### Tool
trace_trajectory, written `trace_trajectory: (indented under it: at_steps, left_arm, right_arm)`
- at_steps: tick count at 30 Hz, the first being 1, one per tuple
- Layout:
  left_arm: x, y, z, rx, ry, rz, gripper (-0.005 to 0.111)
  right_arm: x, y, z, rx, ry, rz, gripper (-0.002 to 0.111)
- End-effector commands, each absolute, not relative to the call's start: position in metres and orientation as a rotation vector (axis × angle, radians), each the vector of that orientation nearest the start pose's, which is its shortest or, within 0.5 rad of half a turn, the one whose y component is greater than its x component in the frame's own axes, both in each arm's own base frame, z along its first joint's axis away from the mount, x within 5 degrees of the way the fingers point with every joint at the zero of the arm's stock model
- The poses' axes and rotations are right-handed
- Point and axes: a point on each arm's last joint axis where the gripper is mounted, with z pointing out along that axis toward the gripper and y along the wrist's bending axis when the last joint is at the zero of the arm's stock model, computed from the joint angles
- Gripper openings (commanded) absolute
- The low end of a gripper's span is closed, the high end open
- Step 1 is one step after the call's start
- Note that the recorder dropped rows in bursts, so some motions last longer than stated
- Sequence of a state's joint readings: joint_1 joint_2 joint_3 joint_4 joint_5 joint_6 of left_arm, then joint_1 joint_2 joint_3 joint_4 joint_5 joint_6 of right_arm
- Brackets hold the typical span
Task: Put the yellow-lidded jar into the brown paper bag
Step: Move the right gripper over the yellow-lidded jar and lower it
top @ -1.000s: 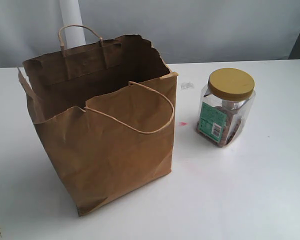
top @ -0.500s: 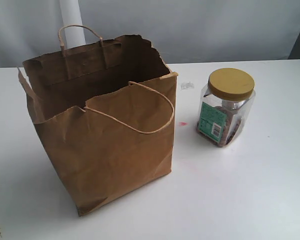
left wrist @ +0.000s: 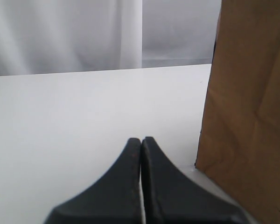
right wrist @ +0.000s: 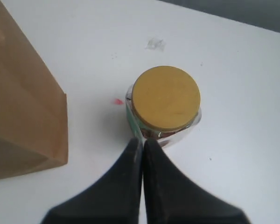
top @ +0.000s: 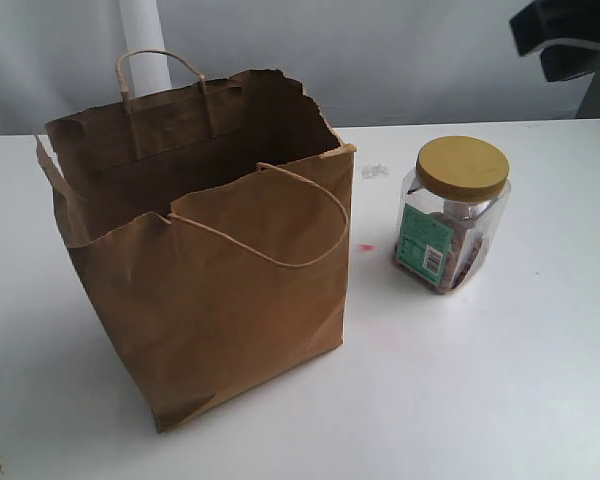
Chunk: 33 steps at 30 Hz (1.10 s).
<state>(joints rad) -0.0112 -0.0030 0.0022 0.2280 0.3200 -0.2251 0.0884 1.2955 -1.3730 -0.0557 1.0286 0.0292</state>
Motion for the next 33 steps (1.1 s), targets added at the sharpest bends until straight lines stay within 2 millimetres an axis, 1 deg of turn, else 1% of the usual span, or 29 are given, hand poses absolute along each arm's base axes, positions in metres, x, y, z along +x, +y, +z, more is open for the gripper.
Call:
trace_trajectory:
  at_steps: [1, 5, 9, 12, 14, 16, 18, 23, 24, 26, 28, 29, 30, 32, 33]
  left_arm:
    - [0.054, 0.005, 0.186, -0.048, 1.786, 0.038, 0.001]
    - [0.054, 0.005, 0.186, -0.048, 1.786, 0.038, 0.001]
    - [0.054, 0.005, 0.186, -0.048, 1.786, 0.038, 0.001]
    - [0.054, 0.005, 0.186, -0.048, 1.786, 0.038, 0.001]
    - [0.054, 0.005, 0.186, -0.048, 1.786, 0.038, 0.001]
    - [0.054, 0.005, 0.186, -0.048, 1.786, 0.038, 0.001]
    - [0.054, 0.005, 0.186, -0.048, 1.786, 0.038, 0.001]
    - [0.054, 0.005, 0.186, -0.048, 1.786, 0.038, 0.001]
    - [0.054, 0.005, 0.186, -0.048, 1.786, 0.038, 0.001]
    - [0.054, 0.005, 0.186, -0.048, 1.786, 0.038, 0.001]
    - [0.054, 0.005, 0.186, -0.048, 1.786, 0.038, 0.001]
    - [0.054, 0.005, 0.186, -0.048, 1.786, 0.038, 0.001]
    - [0.054, 0.005, 0.186, -0.048, 1.786, 0.038, 0.001]
    - [0.054, 0.005, 0.186, -0.048, 1.786, 0.038, 0.001]
    - [0.054, 0.005, 0.186, -0.048, 1.786, 0.038, 0.001]
  right_arm:
    - [0.296, 0.019, 0.392, -0.164, 2.528, -0.061, 0.0]
    - [0.327, 0.022, 0.38, -0.203, 2.572, -0.064, 0.0]
    - [0.355, 0.026, 0.356, -0.228, 2.647, -0.049, 0.0]
    - [0.368, 0.027, 0.335, -0.237, 2.707, -0.05, 0.0]
    - [0.374, 0.027, 0.324, -0.241, 2.738, -0.05, 0.0]
    - [0.377, 0.028, 0.317, -0.242, 2.753, -0.05, 0.0]
    - [0.379, 0.027, 0.314, -0.246, 2.758, -0.06, 0.0]
    - [0.379, 0.026, 0.315, -0.248, 2.753, -0.072, 0.0]
    - [0.379, 0.026, 0.315, -0.25, 2.75, -0.079, 0.002]
    - [0.38, 0.025, 0.316, -0.252, 2.743, -0.089, 0.01]
    - [0.381, 0.025, 0.316, -0.249, 2.727, -0.094, 0.026]
    - [0.382, 0.025, 0.316, -0.249, 2.719, -0.094, 0.037]
    - [0.382, 0.025, 0.317, -0.242, 2.715, -0.092, 0.051]
    - [0.382, 0.025, 0.317, -0.229, 2.716, -0.089, 0.083]
    - [0.382, 0.025, 0.316, -0.227, 2.72, -0.089, 0.094]
